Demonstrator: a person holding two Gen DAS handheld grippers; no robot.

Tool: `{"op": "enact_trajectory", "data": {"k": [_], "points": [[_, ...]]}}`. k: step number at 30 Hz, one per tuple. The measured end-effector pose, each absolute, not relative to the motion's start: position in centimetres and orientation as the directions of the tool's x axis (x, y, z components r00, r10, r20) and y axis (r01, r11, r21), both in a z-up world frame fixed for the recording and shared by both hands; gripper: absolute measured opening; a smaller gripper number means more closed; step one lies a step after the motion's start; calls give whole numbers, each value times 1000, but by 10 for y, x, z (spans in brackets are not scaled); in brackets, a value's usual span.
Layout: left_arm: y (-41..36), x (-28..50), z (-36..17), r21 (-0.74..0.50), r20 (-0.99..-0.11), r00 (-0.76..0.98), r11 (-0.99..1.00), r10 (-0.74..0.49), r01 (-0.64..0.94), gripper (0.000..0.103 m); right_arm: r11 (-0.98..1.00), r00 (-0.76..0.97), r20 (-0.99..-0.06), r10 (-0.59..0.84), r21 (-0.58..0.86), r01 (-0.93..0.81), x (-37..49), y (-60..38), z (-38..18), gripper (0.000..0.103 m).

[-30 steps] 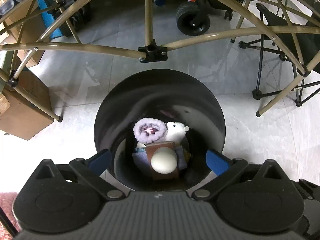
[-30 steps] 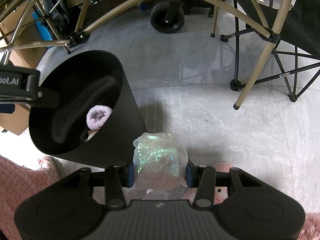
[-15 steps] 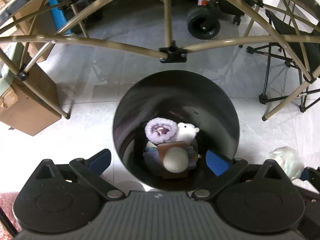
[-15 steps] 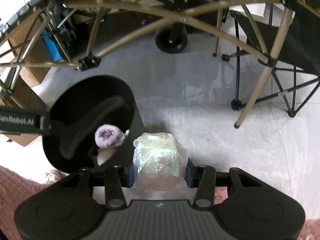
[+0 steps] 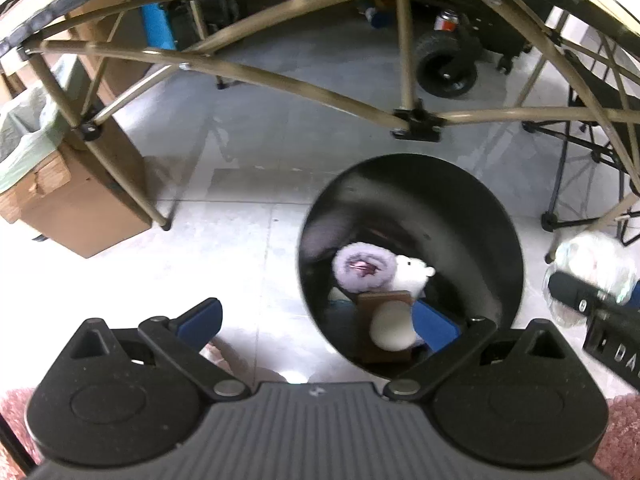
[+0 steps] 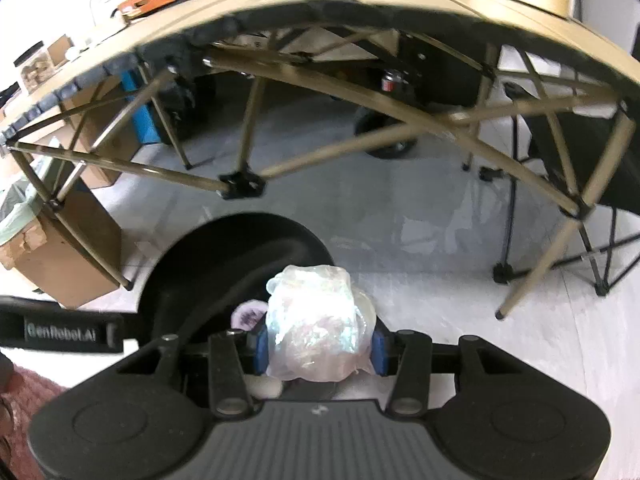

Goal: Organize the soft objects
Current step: 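Move the right tool over the bin and open it to drop the bag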

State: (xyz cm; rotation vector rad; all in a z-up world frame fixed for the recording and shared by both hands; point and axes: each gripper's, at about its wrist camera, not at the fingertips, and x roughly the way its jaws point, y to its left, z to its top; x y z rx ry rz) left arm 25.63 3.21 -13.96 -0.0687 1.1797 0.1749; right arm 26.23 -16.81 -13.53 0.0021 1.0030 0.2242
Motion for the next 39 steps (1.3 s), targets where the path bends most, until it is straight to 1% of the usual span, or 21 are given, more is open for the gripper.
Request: {"op": "enact_trajectory", "data": {"k": [9, 17, 29, 39], "points": [[66, 252, -140, 45, -920, 367, 969, 135, -242, 103, 964, 472, -851, 228, 129, -234, 283, -134, -136, 46], [94, 246, -143, 51, -922, 353, 954, 159, -296, 103, 955, 429, -873, 234, 123, -271, 291, -99, -145, 46], [124, 239, -147, 43, -926, 338, 938, 167, -344, 103, 952, 369, -910, 191, 81, -294, 299, -70, -165, 46], [136, 235, -150, 35, -931, 328, 933, 160, -357, 103, 950, 346, -923, 169, 59, -305, 302, -59, -176, 48]]}}
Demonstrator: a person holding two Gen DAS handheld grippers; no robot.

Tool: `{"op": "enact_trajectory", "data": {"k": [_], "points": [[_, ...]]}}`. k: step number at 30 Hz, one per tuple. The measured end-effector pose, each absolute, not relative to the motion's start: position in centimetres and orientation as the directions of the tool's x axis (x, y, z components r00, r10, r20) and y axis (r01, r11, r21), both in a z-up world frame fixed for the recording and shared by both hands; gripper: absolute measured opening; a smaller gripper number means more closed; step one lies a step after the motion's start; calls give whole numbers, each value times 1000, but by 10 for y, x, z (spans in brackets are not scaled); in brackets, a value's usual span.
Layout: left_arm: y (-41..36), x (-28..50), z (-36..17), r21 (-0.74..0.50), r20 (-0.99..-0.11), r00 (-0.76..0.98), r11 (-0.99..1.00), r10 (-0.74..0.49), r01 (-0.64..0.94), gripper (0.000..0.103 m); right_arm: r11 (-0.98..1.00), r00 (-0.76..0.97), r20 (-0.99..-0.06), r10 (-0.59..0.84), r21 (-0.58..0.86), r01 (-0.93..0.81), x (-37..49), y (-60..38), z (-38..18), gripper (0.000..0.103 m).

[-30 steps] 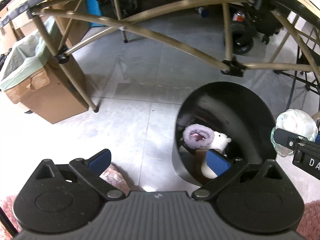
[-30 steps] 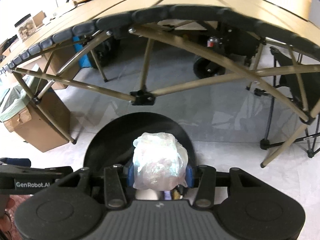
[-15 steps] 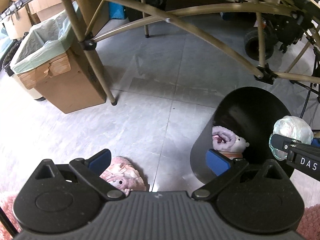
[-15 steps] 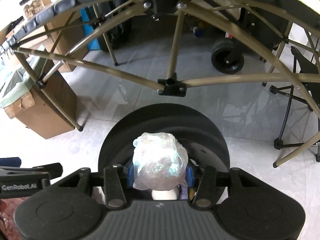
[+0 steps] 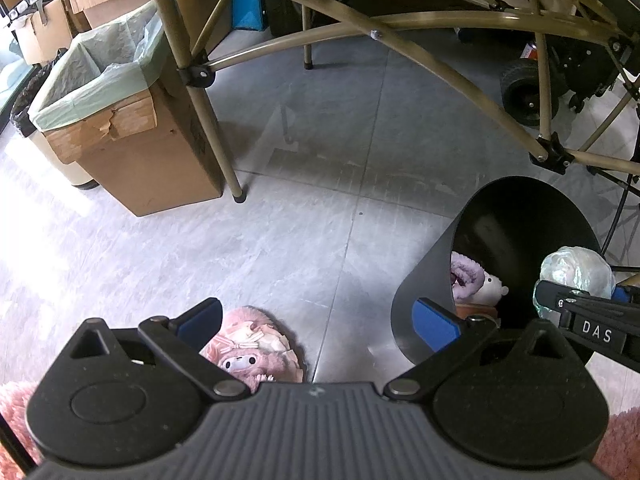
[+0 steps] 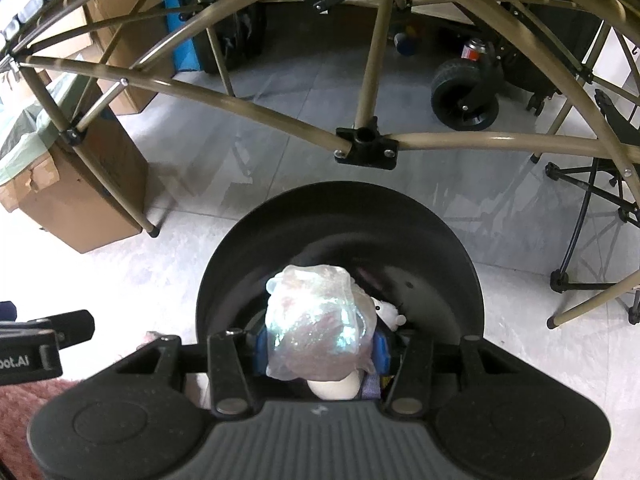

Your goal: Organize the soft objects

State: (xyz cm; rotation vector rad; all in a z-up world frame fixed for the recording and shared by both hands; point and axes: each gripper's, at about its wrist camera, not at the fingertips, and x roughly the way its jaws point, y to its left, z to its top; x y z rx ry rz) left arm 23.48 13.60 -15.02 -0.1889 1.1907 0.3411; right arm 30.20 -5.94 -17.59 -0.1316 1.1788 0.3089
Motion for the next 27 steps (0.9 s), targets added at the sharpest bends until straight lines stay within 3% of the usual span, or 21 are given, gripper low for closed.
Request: {"op": "enact_trajectory", "data": {"k": [4, 5, 8, 27], "points": [[136, 235, -150, 33, -930, 331, 934, 158, -355, 103, 953, 347, -923, 167, 60, -298, 303, -61, -178, 56], [136, 235, -150, 32, -931, 331, 934, 158, -355, 103, 954, 349, -922, 165, 60, -293, 304, -62, -178, 63], [137, 235, -150, 33, -930, 330, 934, 159, -356, 103, 960, 357, -923, 145, 45, -275, 305, -65, -180, 101], [126, 232, -147, 40, -926, 343, 943, 160, -331, 103, 965, 361, -923, 134, 39, -259, 299, -75, -180, 103]]}}
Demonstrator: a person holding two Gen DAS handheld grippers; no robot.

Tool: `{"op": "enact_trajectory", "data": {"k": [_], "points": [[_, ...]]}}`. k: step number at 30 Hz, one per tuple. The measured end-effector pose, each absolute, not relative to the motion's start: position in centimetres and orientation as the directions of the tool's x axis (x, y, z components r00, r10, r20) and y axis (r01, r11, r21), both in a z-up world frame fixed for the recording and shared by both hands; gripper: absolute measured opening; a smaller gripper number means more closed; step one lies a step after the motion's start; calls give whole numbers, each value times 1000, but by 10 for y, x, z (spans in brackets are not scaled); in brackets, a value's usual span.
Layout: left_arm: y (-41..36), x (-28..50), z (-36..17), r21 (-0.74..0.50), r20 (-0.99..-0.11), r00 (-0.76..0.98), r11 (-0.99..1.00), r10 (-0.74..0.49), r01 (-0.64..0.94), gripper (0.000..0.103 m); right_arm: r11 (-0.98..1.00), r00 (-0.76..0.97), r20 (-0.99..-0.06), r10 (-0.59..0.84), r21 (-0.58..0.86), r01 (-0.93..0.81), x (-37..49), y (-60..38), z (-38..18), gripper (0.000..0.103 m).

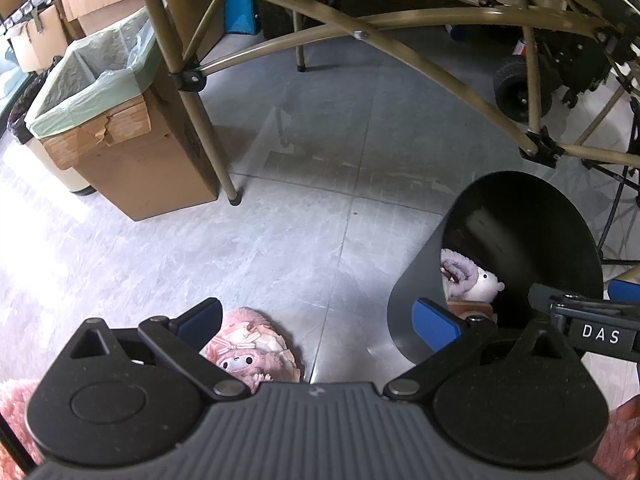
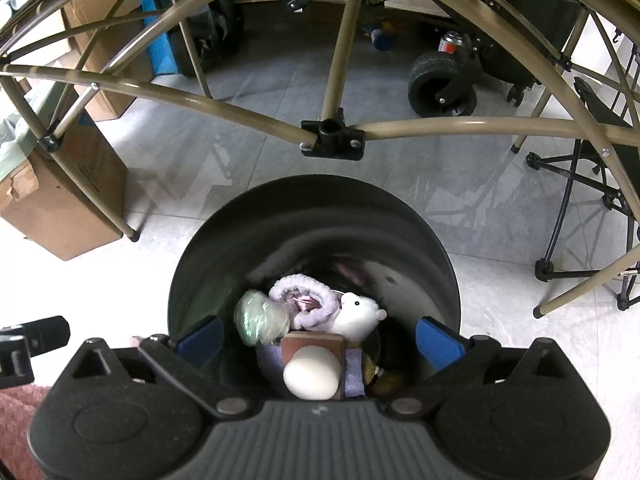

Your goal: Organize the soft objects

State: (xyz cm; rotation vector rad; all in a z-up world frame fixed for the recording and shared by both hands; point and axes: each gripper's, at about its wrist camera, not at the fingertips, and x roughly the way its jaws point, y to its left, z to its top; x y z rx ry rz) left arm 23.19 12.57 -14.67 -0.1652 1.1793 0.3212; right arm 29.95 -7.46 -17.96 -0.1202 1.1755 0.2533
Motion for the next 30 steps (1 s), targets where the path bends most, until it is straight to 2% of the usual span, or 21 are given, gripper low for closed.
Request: {"op": "enact_trajectory", "data": {"k": [8, 20, 30], "points": [[104, 208, -107, 22, -867, 475, 964, 150, -265, 103, 964, 391, -906, 165, 65, -256, 270, -96, -151, 103], [66, 135, -28, 7, -748, 658, 993, 85, -121, 103, 947, 587, -771, 246, 62, -316, 161, -149, -33, 103], [49, 92, 17, 2, -692, 720, 998, 48, -64, 103, 950, 661, -699, 272, 83, -302, 106, -176, 27, 103]]}}
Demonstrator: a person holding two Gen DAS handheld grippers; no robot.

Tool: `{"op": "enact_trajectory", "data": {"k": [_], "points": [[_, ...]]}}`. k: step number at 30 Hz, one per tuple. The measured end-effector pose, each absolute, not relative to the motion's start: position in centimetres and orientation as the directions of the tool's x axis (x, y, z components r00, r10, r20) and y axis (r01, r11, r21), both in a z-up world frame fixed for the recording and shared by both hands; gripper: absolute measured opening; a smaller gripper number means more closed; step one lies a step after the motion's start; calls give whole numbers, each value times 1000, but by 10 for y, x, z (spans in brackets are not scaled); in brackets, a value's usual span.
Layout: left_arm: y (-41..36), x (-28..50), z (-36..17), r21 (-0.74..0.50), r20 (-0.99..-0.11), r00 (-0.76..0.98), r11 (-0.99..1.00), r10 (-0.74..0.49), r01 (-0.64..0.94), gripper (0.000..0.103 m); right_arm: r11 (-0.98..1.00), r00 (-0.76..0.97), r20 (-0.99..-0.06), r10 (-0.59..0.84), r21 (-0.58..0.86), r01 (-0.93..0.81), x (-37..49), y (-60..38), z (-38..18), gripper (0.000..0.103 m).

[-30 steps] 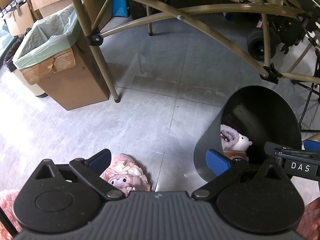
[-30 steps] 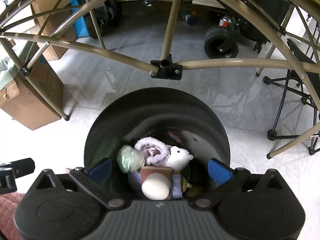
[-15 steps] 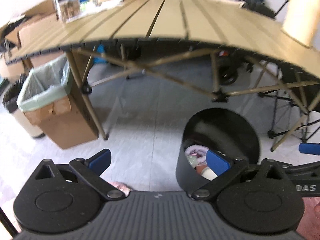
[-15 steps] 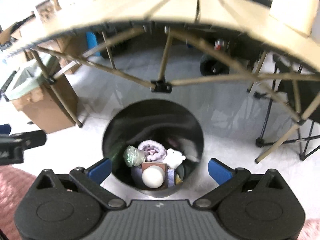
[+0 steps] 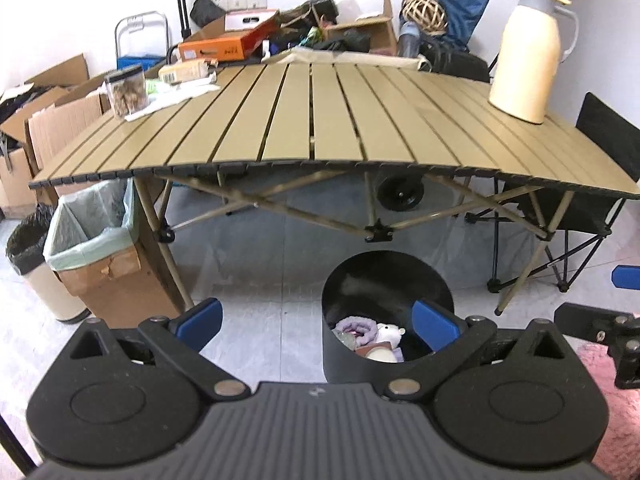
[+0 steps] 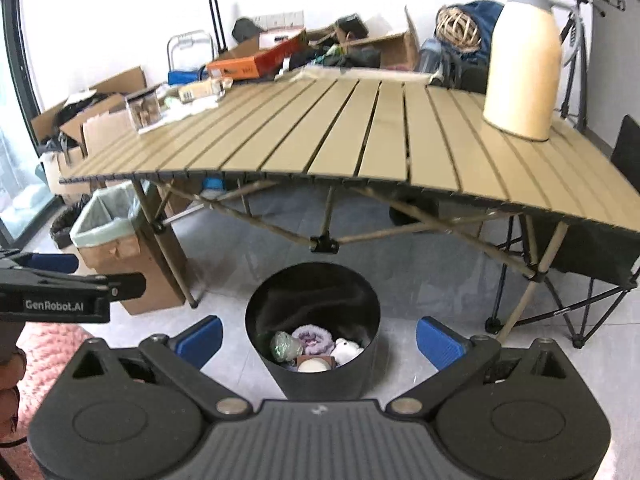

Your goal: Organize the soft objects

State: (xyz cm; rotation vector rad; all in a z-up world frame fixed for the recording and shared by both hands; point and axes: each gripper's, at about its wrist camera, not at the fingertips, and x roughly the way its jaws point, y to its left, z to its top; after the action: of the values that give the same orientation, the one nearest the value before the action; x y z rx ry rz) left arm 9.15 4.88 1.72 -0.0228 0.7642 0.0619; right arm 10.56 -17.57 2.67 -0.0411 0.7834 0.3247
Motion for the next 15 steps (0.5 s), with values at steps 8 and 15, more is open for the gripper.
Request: {"op": "enact_trajectory", "data": {"k": [8, 15], "points": [[39, 77, 31, 14, -671, 740, 999, 42, -45, 103, 948, 678, -677, 288, 100, -302, 89, -185, 42, 103], [37, 72, 33, 17, -671, 740, 999, 44, -44, 103, 949, 679, -674, 290, 110, -296, 84, -189, 41, 103]]}}
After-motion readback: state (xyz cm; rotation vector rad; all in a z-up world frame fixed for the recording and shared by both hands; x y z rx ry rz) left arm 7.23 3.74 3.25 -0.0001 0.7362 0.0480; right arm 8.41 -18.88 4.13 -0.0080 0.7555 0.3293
